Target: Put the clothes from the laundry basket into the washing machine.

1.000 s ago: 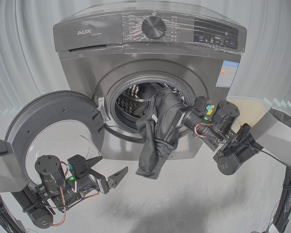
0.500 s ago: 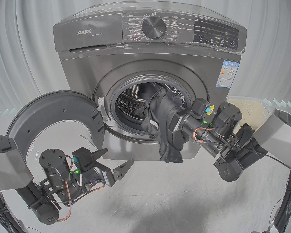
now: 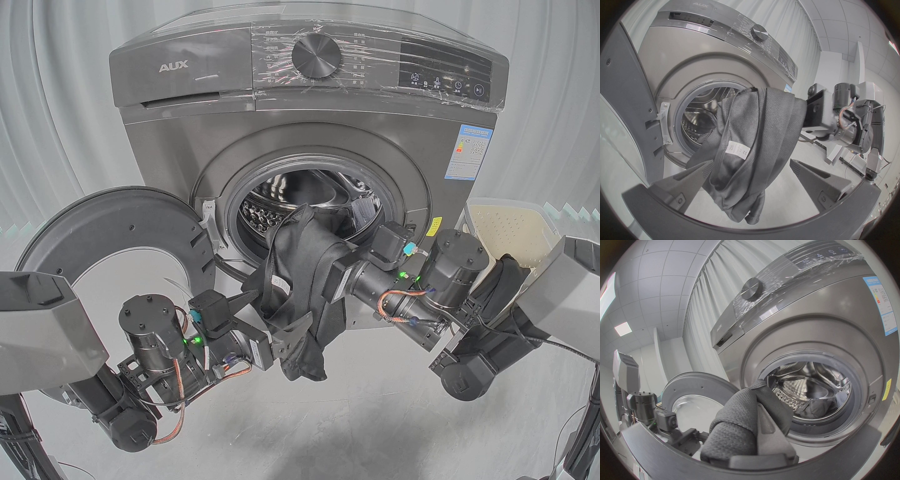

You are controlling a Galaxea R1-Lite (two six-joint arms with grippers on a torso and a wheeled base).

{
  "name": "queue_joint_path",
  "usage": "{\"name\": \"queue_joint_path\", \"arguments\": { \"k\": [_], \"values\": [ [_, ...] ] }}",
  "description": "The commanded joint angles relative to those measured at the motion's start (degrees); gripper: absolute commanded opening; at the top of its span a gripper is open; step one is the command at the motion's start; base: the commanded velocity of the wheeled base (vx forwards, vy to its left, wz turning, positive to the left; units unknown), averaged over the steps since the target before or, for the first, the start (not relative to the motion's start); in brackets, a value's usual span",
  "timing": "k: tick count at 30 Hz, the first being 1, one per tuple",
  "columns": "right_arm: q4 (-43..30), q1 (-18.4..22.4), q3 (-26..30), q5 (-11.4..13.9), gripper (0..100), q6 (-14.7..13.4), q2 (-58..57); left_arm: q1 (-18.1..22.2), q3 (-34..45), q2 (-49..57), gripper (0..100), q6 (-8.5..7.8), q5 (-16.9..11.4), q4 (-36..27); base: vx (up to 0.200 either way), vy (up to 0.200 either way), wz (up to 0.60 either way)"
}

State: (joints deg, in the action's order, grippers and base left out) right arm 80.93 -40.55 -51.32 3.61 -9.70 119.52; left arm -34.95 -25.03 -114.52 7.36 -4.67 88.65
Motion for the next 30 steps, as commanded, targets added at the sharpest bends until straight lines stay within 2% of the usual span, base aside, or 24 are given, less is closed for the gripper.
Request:
{"name": "queue_joint_path", "arguments": {
  "k": [1, 12, 15, 21, 30],
  "values": [
    [0.01, -1.64, 0.70, -0.09, 0, 0.04, 0.01, -0.03, -0.99, -2.11, 100, -0.33, 0.01, 0.03, 0.000, 0.000, 0.00],
    [0.19, -4.01, 2.54, -0.44, 0, -0.05, -0.51, 0.59, -3.98, -5.63, 100, -0.60, 0.10, 0.03, 0.000, 0.000, 0.00],
    [1.60, -4.54, 3.25, -1.24, 0, 0.04, -0.60, 1.55, -7.58, -8.70, 100, -0.68, 0.19, 0.03, 0.000, 0.000, 0.00],
    [2.47, -4.54, 5.27, -1.15, 0, 0.04, -0.95, 2.87, -12.50, -11.96, 100, -0.60, 0.71, -0.06, 0.000, 0.000, 0.00],
    [3.09, -5.07, 6.15, -1.24, 0, -0.05, -0.95, 3.49, -16.02, -15.03, 100, -1.21, 0.80, -0.06, 0.000, 0.000, 0.00]
  ]
}}
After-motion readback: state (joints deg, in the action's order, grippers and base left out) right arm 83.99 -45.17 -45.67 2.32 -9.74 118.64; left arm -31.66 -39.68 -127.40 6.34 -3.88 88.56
